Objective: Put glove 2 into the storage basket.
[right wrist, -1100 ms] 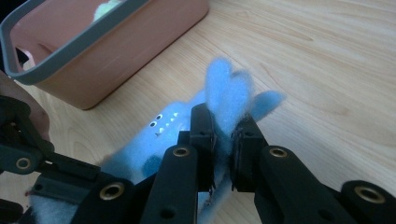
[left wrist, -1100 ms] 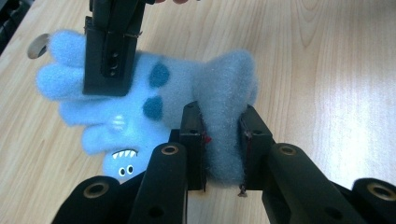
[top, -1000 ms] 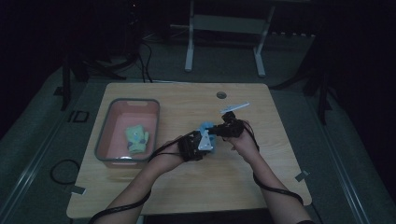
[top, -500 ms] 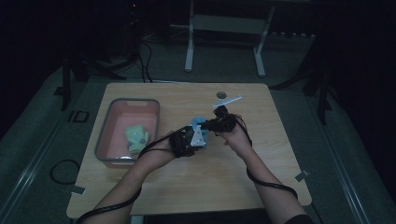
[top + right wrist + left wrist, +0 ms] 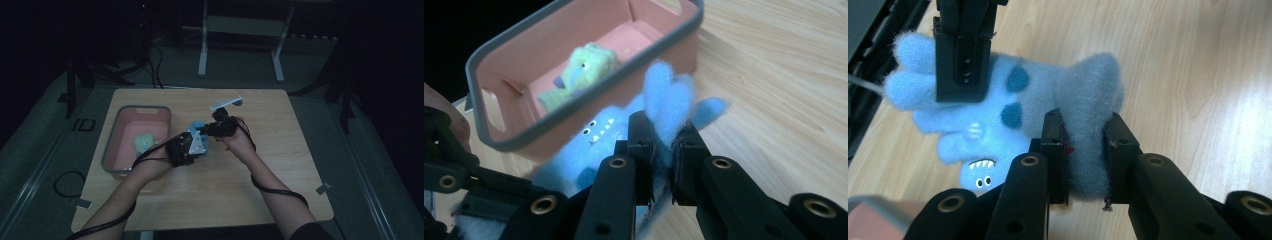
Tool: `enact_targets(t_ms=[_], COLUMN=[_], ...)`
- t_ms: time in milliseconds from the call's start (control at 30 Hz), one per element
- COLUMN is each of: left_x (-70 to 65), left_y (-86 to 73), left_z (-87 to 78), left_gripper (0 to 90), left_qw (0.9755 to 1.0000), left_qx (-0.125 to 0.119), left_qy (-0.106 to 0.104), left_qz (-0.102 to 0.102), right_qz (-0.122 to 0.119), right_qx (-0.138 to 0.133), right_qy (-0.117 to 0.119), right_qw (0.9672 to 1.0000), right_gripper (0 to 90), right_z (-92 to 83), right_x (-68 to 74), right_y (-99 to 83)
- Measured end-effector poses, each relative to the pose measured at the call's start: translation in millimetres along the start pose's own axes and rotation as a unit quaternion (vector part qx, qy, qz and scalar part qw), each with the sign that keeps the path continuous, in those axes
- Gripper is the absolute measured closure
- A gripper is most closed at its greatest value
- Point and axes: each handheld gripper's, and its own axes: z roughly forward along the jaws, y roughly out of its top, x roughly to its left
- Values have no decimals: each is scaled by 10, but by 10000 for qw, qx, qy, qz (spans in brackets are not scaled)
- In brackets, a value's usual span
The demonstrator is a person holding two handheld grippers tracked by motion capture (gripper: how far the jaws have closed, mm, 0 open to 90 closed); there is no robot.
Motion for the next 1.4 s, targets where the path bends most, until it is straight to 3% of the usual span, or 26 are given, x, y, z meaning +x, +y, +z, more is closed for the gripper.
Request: enact_targets(t_ms=[533, 933, 1200, 1400], left_x=[140, 277, 331, 361], left_y=[-348, -744, -998, -1210], left_z=[-258, -430, -495, -436], left_gripper=[765, 765, 764, 764], left_qw=[9995, 9981, 9965, 9948], left_qx=[128, 303, 433, 577], left_qy=[160, 235, 306, 310], left_qz=[-246, -479, -649, -781], right_qz=[-270, -453, -400, -337], right_qx=[66, 132, 158, 281], right_qy=[218, 399, 577, 581], right_qw=[9994, 9981, 9974, 9973], right_gripper=[820, 820, 820, 819], right_z=[349, 725, 1041, 1264], right_x=[294, 547, 659, 675], right_y=[361, 591, 700, 689])
